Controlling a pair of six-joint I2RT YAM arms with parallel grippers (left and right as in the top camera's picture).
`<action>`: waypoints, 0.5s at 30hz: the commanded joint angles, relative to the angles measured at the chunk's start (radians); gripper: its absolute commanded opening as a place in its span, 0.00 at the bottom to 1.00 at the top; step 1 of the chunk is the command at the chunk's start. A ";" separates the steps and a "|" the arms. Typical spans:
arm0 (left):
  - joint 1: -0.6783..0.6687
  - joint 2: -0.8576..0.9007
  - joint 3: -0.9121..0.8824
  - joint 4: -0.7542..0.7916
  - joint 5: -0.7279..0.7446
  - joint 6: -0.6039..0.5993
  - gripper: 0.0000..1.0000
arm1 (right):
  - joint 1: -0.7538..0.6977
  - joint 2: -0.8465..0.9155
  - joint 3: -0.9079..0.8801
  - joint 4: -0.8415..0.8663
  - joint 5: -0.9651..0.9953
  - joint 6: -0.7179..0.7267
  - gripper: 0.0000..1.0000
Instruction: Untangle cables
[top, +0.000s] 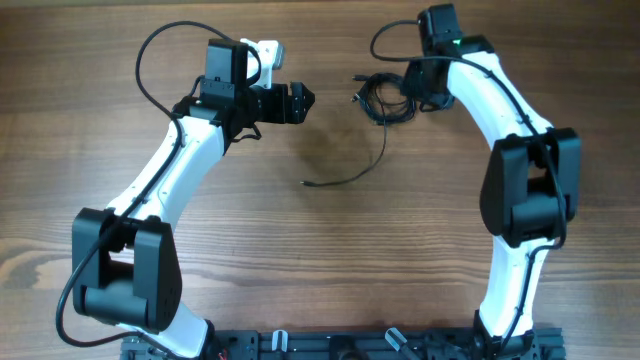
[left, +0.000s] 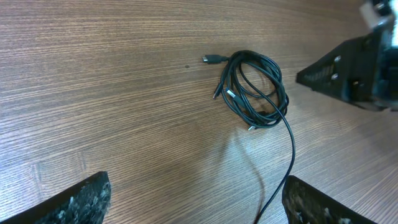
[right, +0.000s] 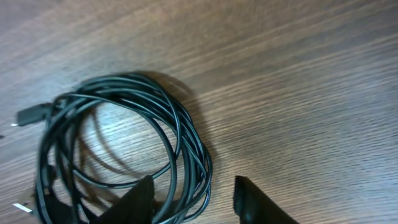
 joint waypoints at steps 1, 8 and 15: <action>0.003 -0.003 0.005 0.004 -0.013 0.002 0.90 | 0.030 0.033 0.002 0.004 0.017 0.028 0.38; 0.003 -0.003 0.005 0.007 -0.013 0.002 0.90 | 0.067 0.034 0.002 0.003 0.023 0.078 0.34; 0.003 -0.003 0.005 0.007 -0.013 0.002 0.90 | 0.078 0.034 0.002 0.001 0.060 0.124 0.32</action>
